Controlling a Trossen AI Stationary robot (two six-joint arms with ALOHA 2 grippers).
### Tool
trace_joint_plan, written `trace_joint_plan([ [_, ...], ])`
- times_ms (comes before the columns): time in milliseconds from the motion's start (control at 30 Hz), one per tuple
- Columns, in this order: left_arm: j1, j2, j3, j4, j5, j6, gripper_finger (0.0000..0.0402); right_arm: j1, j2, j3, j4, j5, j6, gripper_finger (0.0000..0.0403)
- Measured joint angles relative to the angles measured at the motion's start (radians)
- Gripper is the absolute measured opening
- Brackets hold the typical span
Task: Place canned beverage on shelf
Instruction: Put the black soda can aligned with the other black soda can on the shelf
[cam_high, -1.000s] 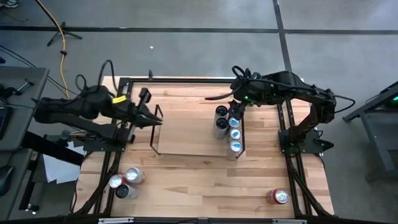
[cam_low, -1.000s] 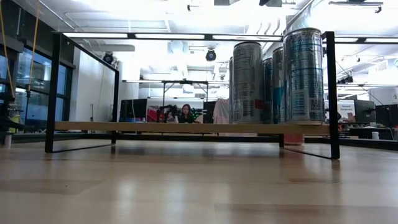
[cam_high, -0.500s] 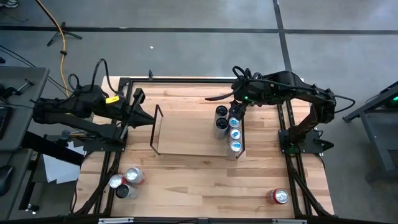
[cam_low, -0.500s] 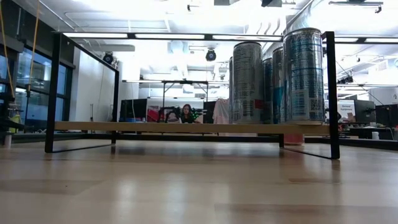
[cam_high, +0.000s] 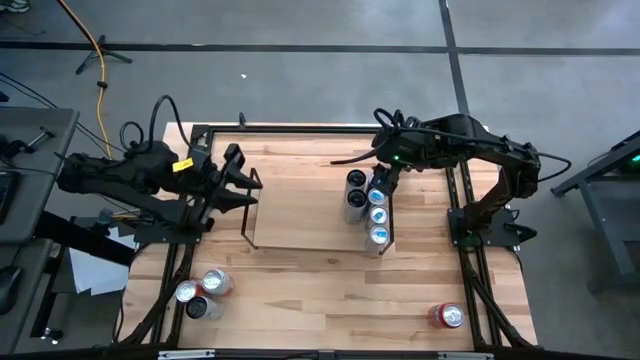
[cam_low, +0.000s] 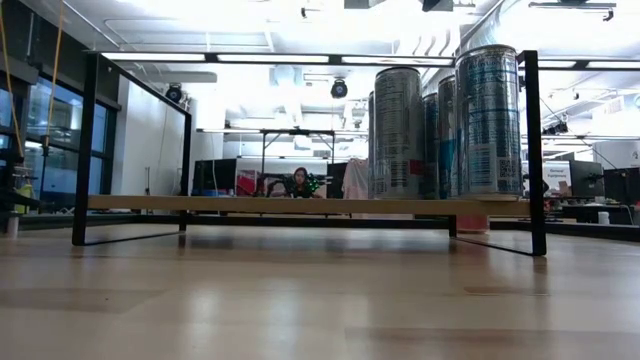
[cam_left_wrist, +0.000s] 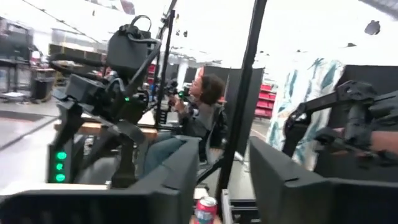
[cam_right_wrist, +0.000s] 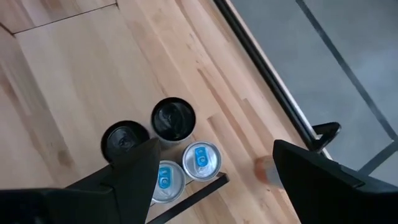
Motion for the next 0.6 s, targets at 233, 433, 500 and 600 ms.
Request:
trace_joint_plan([
  [233, 0.007, 0.000, 0.000, -0.002, -0.011, 0.020, 0.0225, 0.000, 0.000, 0.000, 0.000, -0.053, 0.000, 0.0298],
  [433, 0.018, -0.005, 0.000, -0.001, -0.011, 0.019, 0.0297, 0.000, 0.000, 0.000, 0.000, -0.072, 0.011, 0.0298],
  [500, 0.018, -0.005, 0.000, -0.001, -0.011, 0.016, 0.0316, 0.000, 0.000, 0.000, 0.000, -0.077, 0.019, 0.0298],
  [600, 0.018, -0.005, 0.000, -0.001, -0.011, 0.014, 0.0340, 0.000, 0.000, 0.000, 0.000, -0.080, 0.037, 0.0298],
])
